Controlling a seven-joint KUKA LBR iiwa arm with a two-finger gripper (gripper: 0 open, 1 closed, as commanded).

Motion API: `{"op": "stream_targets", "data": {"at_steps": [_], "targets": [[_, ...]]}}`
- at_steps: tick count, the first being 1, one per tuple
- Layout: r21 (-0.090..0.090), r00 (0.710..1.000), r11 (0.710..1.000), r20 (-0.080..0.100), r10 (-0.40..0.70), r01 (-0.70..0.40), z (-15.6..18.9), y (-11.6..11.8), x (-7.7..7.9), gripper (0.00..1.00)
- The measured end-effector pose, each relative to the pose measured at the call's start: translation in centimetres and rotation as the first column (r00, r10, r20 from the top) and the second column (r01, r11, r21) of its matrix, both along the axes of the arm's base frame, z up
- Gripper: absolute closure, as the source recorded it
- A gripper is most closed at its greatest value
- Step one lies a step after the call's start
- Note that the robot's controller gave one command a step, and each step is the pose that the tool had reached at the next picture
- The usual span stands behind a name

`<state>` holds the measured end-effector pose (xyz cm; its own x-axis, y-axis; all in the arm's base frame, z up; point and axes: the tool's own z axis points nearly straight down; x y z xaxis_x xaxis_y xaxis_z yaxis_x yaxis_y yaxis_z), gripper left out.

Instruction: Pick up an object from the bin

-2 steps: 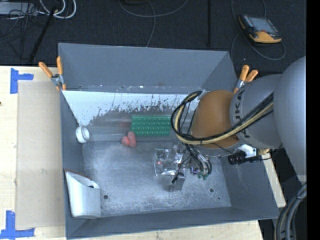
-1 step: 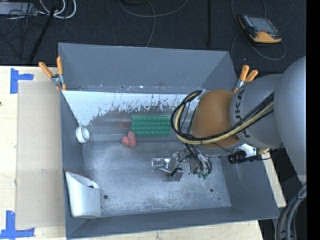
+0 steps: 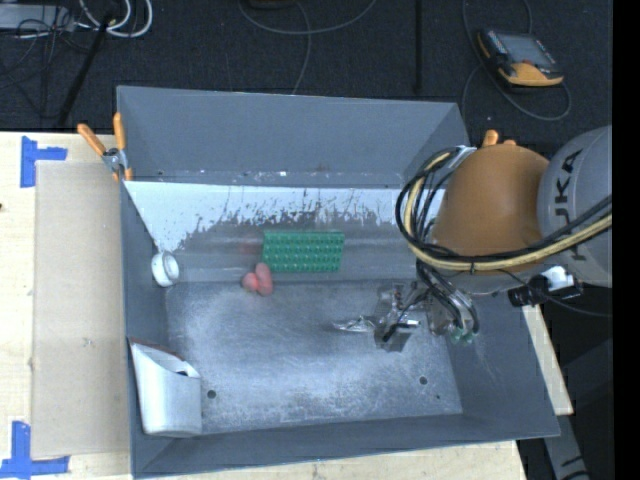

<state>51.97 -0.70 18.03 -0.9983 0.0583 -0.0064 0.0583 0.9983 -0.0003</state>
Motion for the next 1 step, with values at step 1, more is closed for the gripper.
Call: {"op": "stream_targets", "data": {"at_steps": [1], "targets": [[0.0, 1.0, 1.0, 0.002, -0.019, 0.019, 6.42, -0.49, 1.5, 1.0]]}}
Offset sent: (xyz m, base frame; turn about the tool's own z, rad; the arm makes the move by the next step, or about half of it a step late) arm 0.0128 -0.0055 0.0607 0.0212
